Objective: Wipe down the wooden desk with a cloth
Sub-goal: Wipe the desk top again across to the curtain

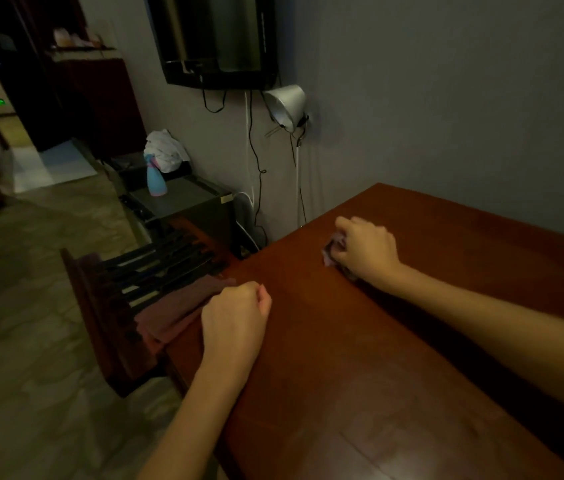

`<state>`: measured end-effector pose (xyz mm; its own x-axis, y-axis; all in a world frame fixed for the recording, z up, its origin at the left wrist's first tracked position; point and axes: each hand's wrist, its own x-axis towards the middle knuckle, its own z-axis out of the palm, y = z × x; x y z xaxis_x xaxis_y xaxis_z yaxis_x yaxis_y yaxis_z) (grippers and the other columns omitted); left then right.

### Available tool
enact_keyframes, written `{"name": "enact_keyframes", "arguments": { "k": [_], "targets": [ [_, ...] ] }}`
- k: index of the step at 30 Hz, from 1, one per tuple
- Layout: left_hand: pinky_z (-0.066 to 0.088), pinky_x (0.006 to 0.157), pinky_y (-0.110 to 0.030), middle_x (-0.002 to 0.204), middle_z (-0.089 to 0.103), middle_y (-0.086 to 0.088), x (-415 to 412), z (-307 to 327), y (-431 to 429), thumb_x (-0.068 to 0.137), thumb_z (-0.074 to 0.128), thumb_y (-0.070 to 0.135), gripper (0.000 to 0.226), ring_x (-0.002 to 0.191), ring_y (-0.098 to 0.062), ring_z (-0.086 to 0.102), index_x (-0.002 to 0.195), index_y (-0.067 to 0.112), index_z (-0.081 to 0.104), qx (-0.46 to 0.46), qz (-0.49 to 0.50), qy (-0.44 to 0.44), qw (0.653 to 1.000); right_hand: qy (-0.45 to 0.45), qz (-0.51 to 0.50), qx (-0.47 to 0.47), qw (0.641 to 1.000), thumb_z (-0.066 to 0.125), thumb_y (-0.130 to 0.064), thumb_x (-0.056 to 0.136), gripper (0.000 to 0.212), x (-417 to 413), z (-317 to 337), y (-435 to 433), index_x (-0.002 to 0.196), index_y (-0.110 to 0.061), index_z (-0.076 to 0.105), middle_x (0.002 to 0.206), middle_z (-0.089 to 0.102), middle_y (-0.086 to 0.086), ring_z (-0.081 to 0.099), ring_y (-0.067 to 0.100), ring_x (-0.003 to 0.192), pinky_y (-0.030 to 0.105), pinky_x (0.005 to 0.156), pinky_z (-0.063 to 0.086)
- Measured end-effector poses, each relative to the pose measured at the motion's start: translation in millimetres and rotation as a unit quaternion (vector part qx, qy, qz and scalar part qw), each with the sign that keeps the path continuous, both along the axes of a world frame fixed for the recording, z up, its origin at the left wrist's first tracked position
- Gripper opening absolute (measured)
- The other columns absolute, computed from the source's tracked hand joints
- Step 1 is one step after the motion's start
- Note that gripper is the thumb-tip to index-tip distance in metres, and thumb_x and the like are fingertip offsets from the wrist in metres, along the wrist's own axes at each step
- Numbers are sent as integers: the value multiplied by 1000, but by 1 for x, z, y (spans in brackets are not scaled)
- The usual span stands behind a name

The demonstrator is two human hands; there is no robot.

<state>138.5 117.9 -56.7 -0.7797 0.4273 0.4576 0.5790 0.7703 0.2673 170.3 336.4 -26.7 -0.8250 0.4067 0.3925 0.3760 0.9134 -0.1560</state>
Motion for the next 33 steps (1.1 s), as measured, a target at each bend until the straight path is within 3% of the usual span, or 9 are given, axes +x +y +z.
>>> {"name": "enact_keyframes", "arguments": {
  "k": [2,6,10,14,20,24,27,29,33],
  "targets": [
    [35,47,-27,63,59,0,2,1,1,97,45,29,31,55,-19,56,69,21,54,-13,8,-3,1000,-12,65,3,998,61,-36,85,22,18,-4,-36,87,-28,40,88,45,-9,52,13,76,21,55,34],
    [37,51,-30,69,63,-3,5,6,-4,97,45,30,30,65,-24,61,71,20,56,2,29,-22,999,-29,191,-2,981,59,-35,87,19,-12,-8,-97,100,-25,49,97,49,-5,46,13,77,24,55,30],
    [40,47,-28,58,57,1,5,3,-5,96,48,28,34,53,-18,56,63,20,55,16,6,-10,1000,-26,38,-31,998,62,-38,86,22,-41,0,-5,97,-25,48,101,54,-1,52,12,73,26,59,39],
    [29,41,-25,53,46,4,1,0,1,96,50,25,36,47,-15,47,60,20,50,2,4,12,1000,-20,-49,19,998,58,-38,88,24,28,-1,38,103,-22,48,96,52,1,61,27,84,30,61,40],
    [25,40,-25,50,43,6,1,1,-2,95,52,24,37,46,-15,46,59,17,51,4,-8,13,1000,-44,177,2,983,58,-39,87,21,44,-10,-61,97,-28,44,93,41,-10,47,13,77,28,61,38],
    [27,41,-25,51,47,4,1,1,-5,96,49,26,37,45,-12,46,61,17,55,9,-17,10,1000,-43,-5,-9,999,61,-37,88,24,31,1,38,104,-23,49,103,54,-4,59,24,89,31,63,44],
    [24,41,-23,54,47,7,2,3,-5,98,47,30,35,45,-8,43,66,19,57,-21,-16,7,1000,-50,-106,0,993,59,-37,88,27,78,8,89,105,-18,49,105,59,8,60,34,91,36,66,47],
    [31,43,-23,59,51,7,0,7,4,99,44,33,33,49,-7,46,73,20,60,-63,-31,-18,997,-64,-62,2,996,61,-37,87,24,107,9,63,99,-22,47,105,57,4,60,32,96,33,67,44],
    [38,54,-25,73,58,5,-6,22,46,100,42,36,30,66,-13,58,82,22,62,-100,-67,-71,990,-93,159,2,983,60,-36,85,36,99,3,-45,118,-26,49,115,54,-3,57,21,100,29,70,41]
  ]
}}
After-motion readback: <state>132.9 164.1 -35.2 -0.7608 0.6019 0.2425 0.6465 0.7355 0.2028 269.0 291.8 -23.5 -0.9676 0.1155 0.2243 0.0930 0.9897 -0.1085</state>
